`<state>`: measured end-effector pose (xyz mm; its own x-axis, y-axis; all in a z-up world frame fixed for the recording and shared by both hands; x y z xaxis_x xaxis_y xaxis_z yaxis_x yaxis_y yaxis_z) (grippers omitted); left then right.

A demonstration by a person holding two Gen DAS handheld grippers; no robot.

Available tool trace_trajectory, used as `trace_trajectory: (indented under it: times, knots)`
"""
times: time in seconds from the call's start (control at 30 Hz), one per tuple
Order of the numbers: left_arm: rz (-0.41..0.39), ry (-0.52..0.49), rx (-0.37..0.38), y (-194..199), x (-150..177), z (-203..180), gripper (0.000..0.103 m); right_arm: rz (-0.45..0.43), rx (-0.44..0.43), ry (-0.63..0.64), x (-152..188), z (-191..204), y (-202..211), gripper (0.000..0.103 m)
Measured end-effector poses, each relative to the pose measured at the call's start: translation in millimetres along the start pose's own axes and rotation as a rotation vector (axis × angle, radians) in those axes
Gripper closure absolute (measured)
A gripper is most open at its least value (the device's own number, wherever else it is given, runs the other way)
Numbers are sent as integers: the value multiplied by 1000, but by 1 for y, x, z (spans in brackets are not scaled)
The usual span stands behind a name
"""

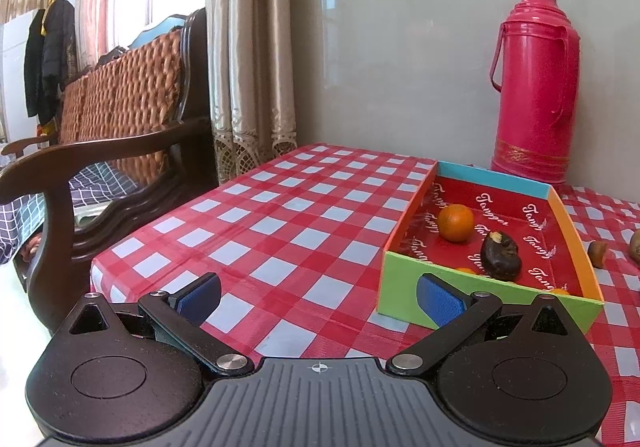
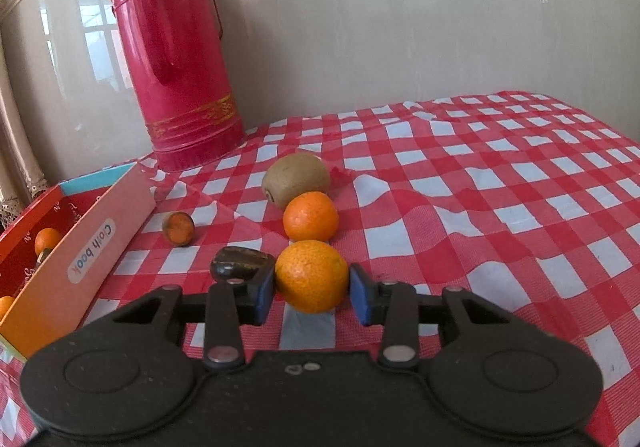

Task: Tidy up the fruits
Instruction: 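Carry the orange with the right gripper into the box and open it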

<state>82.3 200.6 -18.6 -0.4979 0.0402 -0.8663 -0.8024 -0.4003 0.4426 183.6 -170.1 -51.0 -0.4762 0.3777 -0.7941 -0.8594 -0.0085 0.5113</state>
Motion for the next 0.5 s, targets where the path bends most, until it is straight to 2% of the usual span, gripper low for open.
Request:
trace_trajectory:
  times: [0.3,0.5]
  knots:
    - [27,10,1,-4,7,11,0,-53,-50,75,3,24,9,72]
    - [57,39,-19,-8,16,29,0,-83,-124,130,9,54,15,72]
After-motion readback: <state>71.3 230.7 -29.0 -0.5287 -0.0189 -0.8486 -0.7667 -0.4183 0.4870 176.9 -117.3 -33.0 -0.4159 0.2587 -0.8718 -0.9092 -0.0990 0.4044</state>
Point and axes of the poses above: each gripper's, at about its wrist camera, not at the fingertips, and y roughly against the way its jaws point, z to its left, x to its underside, the point moved 7 cm from there along -y, roughly the way its jaws point, and after that the axes turned 13 degrees about -y, right-handed, at the moved point
